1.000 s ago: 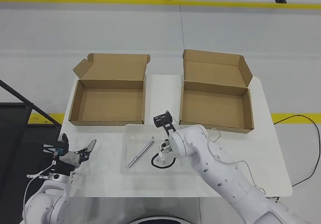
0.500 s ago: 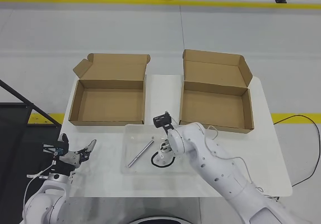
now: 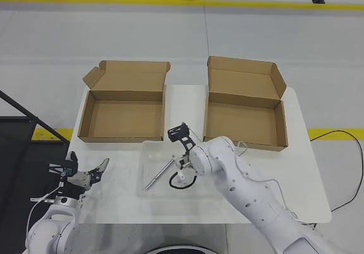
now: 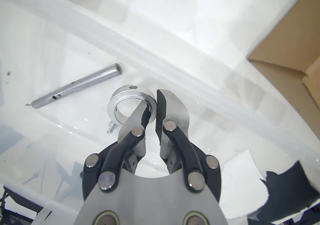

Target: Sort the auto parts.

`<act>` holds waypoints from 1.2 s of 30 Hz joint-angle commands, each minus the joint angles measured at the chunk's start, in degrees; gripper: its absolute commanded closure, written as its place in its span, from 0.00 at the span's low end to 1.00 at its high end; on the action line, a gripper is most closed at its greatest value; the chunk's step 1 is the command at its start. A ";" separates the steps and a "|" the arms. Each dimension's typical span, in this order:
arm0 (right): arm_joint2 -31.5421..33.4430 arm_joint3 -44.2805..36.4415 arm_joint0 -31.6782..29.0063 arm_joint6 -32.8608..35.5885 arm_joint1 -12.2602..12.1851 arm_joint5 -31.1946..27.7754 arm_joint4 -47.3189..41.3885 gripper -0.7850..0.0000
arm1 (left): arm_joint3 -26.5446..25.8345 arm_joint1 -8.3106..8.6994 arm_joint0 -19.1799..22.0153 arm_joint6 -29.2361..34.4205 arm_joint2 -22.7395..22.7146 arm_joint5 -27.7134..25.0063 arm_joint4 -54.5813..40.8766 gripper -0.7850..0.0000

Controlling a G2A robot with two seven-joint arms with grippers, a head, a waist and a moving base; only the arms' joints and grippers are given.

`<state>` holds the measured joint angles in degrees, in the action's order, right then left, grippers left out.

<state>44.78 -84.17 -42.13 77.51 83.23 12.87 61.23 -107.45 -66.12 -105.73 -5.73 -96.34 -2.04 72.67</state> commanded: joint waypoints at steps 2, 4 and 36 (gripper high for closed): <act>2.97 -3.72 -0.61 -1.87 -0.55 -5.14 -2.73 1.00 | 0.00 0.00 0.00 0.00 0.00 0.00 0.00 0.00; 4.90 -5.94 -0.86 -2.34 -0.98 -8.87 -4.38 1.00 | 0.00 0.00 0.00 0.00 0.00 0.00 0.00 0.00; 24.12 -17.81 -8.40 -18.81 -3.40 -13.33 -21.23 1.00 | 0.00 0.00 0.00 0.00 0.00 0.00 0.00 0.00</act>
<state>66.82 -100.88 -49.87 61.13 79.95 -0.41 42.19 -107.45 -66.12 -105.73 -5.73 -96.34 -2.04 72.67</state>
